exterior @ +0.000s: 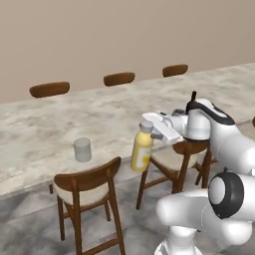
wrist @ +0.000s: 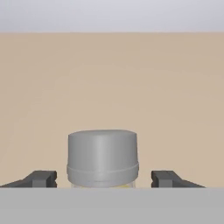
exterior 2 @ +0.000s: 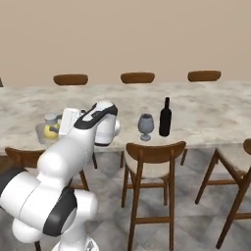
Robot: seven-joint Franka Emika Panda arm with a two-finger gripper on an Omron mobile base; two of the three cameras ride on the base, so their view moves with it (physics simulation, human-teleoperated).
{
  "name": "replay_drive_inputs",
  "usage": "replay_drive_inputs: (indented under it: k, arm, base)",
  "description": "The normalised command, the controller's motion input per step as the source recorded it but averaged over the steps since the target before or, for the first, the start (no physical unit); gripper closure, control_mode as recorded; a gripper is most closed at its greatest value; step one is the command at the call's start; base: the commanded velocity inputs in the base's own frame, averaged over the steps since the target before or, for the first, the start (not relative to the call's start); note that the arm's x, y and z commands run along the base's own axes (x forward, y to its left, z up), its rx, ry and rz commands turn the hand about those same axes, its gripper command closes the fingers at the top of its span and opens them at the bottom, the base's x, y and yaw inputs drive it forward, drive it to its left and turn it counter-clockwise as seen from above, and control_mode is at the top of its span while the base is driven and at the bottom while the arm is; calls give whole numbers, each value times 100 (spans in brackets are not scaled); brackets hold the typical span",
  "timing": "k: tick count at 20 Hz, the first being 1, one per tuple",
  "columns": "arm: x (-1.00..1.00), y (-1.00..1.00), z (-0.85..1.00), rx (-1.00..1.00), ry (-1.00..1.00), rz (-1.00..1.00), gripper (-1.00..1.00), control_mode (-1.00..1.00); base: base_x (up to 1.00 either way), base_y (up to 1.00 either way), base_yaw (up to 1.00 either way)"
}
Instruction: There is a wine glass and glass cup on the dining counter. Place the wine bottle next to the wine glass and the juice bottle next to the glass cup.
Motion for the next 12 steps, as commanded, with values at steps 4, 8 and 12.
replay_drive_inputs:
  k: [4,8,12]
  arm:
    - [0,0,0,0,0,0,100,100]
    - [0,0,0,0,0,0,100,100]
    - [0,0,0,0,0,0,100,100]
  base:
    - [67,0,10]
    - [57,-4,19]
    - [32,-11,17]
